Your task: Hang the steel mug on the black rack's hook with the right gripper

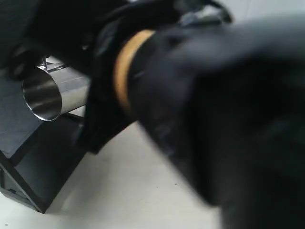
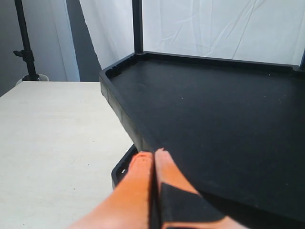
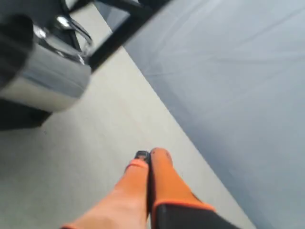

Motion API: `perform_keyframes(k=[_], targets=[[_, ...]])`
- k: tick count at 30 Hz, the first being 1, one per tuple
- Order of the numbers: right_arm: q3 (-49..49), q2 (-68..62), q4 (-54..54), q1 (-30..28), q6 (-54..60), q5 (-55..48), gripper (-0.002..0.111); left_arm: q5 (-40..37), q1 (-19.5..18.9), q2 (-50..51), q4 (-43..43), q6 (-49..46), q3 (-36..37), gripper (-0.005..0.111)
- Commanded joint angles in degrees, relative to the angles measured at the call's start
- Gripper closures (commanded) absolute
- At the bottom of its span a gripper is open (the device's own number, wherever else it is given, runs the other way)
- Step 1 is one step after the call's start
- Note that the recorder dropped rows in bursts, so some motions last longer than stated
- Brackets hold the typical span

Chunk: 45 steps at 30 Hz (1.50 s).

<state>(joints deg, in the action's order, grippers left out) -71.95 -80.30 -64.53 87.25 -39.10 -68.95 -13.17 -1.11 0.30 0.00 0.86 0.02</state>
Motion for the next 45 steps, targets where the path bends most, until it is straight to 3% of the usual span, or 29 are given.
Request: perform_keyframes(k=[1, 3, 7, 14, 26, 30, 34, 40, 43, 45], targets=[[10.7, 12.5, 6.8, -9.6, 0.0, 7.2, 0.109, -0.1, 0.1, -0.3, 0.0, 0.1, 0.0, 0.105], [16.9, 18.1, 6.2, -15.4, 0.6, 13.2, 0.109, -0.1, 0.1, -0.3, 0.0, 0.1, 0.0, 0.105], [21.3, 23.0, 5.5, -20.3, 0.5, 15.5, 0.109, -0.1, 0.1, -0.3, 0.0, 0.1, 0.0, 0.105], [21.6, 24.1, 7.7, -20.4, 0.1, 8.1, 0.109, -0.1, 0.1, -0.3, 0.0, 0.1, 0.0, 0.105], [21.6, 24.9, 6.7, -20.4, 1.5, 17.3, 0.109, -0.1, 0.1, -0.3, 0.0, 0.1, 0.0, 0.105], [21.5, 28.9, 6.8, -24.6, -7.7, 19.8, 0.109, -0.1, 0.1, -0.3, 0.0, 0.1, 0.0, 0.105], [22.3, 34.2, 7.0, -38.7, -20.0, 23.9, 0.109, -0.1, 0.1, -0.3, 0.0, 0.1, 0.0, 0.105], [33.1, 46.7, 8.3, -68.6, -19.7, 49.7, 0.109, -0.1, 0.1, -0.3, 0.0, 0.1, 0.0, 0.105], [39.4, 54.8, 11.3, -80.8, -19.7, 55.8, 0.109, -0.1, 0.1, -0.3, 0.0, 0.1, 0.0, 0.105], [42.5, 58.7, 14.9, -85.2, -19.7, 55.3, 0.109, -0.1, 0.1, -0.3, 0.0, 0.1, 0.0, 0.105]])
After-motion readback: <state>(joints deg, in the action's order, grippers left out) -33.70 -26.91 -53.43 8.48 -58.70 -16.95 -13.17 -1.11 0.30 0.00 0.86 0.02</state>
